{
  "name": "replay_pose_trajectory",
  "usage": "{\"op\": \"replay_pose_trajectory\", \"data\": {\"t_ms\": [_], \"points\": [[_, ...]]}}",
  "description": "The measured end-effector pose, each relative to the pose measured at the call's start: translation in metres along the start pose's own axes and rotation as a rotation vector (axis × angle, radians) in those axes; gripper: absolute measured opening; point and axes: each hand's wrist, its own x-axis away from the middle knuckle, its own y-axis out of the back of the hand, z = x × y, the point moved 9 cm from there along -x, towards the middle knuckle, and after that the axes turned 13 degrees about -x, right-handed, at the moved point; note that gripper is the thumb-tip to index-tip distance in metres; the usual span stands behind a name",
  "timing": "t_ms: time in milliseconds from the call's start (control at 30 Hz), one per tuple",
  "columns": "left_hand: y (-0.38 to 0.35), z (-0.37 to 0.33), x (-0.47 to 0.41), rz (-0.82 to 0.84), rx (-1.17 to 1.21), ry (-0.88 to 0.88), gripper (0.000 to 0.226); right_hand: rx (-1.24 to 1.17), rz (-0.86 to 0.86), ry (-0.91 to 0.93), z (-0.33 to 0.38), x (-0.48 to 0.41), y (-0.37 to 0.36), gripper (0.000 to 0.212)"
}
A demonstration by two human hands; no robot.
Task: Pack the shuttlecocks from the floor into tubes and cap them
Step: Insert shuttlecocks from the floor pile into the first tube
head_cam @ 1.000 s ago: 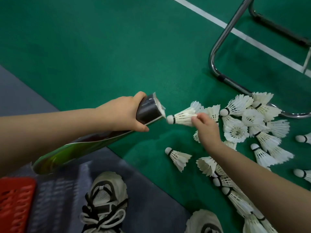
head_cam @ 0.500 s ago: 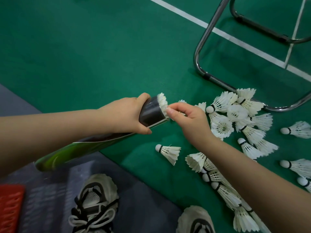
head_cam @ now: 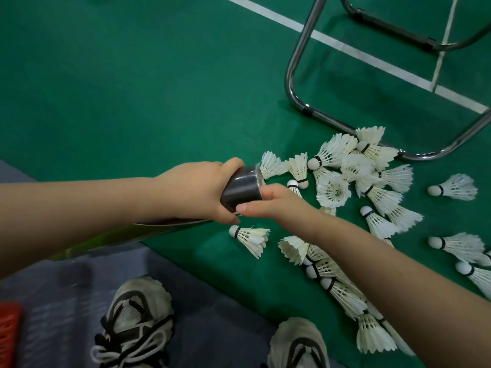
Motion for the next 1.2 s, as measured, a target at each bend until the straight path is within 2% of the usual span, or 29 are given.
{"op": "replay_pose_trajectory", "data": {"t_ms": [67,133,233,267,333,400,500,600,767,867,933,1067,1200], "points": [[0.004,-0.002,-0.004,-0.021,0.026,0.014,0.075,-0.009,-0.090,0.064,0.005,0.001,0.008,0.027],[0.010,-0.001,-0.008,-0.046,0.061,0.032,0.076,-0.050,-0.222,0.215,0.021,0.009,0.019,0.021],[0.019,0.005,-0.011,-0.076,0.099,0.067,0.081,-0.078,-0.547,0.429,0.038,0.031,0.053,0.011],[0.021,0.007,-0.012,-0.087,0.108,0.073,0.082,-0.061,-0.658,0.424,0.032,0.037,0.066,0.013],[0.024,0.009,-0.012,-0.104,0.114,0.080,0.084,0.056,-0.768,0.271,0.010,0.040,0.080,0.014],[0.027,0.008,-0.012,-0.119,0.111,0.080,0.085,0.221,-0.683,0.002,-0.031,0.032,0.077,0.007],[0.028,0.004,-0.013,-0.119,0.101,0.075,0.084,0.335,-0.418,-0.364,-0.098,0.028,0.054,0.025],[0.024,0.000,-0.012,-0.106,0.070,0.066,0.082,0.270,-0.321,-0.457,-0.126,0.028,0.039,0.031],[0.015,0.000,-0.011,-0.066,0.045,0.060,0.083,0.098,-0.255,-0.473,-0.132,0.019,0.036,0.039],[0.015,-0.001,-0.012,-0.069,0.045,0.053,0.081,0.030,-0.342,-0.362,-0.112,0.014,0.046,0.035],[0.016,0.000,-0.012,-0.074,0.057,0.053,0.080,0.029,-0.480,-0.244,-0.090,0.017,0.061,0.028],[0.017,0.000,-0.014,-0.073,0.058,0.057,0.079,-0.035,-0.757,0.063,-0.034,0.041,0.096,0.014],[0.020,-0.006,-0.016,-0.079,0.056,0.051,0.080,-0.091,-0.981,0.435,0.033,0.085,0.125,0.016]]}}
